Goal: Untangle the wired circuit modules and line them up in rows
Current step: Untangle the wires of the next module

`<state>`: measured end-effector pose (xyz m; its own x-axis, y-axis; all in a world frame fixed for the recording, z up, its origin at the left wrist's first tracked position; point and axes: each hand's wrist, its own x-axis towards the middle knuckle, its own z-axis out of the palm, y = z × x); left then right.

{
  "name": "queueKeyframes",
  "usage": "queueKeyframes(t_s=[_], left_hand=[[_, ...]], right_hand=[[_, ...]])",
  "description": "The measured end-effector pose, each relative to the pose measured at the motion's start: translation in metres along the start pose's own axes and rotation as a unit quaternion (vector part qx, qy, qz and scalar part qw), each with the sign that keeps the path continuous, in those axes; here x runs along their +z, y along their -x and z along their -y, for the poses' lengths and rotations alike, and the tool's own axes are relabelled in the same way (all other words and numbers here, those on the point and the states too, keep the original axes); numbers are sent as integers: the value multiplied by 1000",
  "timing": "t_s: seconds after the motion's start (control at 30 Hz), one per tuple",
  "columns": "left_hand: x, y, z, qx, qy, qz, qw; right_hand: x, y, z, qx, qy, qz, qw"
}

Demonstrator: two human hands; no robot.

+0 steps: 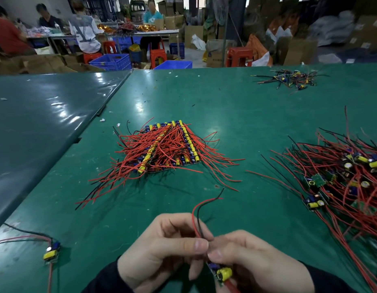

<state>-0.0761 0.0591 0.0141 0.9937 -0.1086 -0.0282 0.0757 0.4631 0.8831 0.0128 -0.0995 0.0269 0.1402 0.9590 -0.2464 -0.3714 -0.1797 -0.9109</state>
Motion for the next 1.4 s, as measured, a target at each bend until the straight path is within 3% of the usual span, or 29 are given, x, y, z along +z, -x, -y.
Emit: queueKeyframes(t_s=[0.13, 0.3, 0.37, 0.53, 0.73, 0.87, 0.97, 1.03, 1.1, 1.17, 1.27, 1.4], left_hand=[[0, 1, 1, -22, 6, -37, 999], [0, 2, -2, -28, 101, 65, 992], [2, 1, 0, -24, 109, 55, 992], [5, -3, 5, 13, 8, -161, 987], [11, -7, 16, 119, -204, -286, 929], [7, -7, 7, 43, -42, -215, 975], [0, -1, 2, 14, 111, -120, 986], [2, 1, 1, 23, 131, -57, 990], [3, -2, 3, 27, 125, -89, 988], [3, -6, 6, 40, 86, -176, 980], [5, -11, 10, 108, -32, -235, 965], [6, -11, 18, 188, -244, -306, 901]], right_hand=[[3, 1, -4, -7, 54, -35, 998], [5, 1, 6, -34, 38, 35, 998], [3, 1, 8, -38, 24, 58, 997], [0, -3, 5, -60, 55, -11, 997], [-2, -8, -6, -91, 159, -117, 976], [-2, -8, 0, -61, 39, -37, 997], [-4, -6, 4, -40, -6, 33, 999], [-5, -4, 6, -31, -18, 55, 998], [-4, -4, 8, -22, -22, 57, 998], [-2, -5, 6, -17, -25, 40, 999], [-1, -6, 1, -34, -9, 3, 999], [1, -8, -6, -41, 43, -43, 997]])
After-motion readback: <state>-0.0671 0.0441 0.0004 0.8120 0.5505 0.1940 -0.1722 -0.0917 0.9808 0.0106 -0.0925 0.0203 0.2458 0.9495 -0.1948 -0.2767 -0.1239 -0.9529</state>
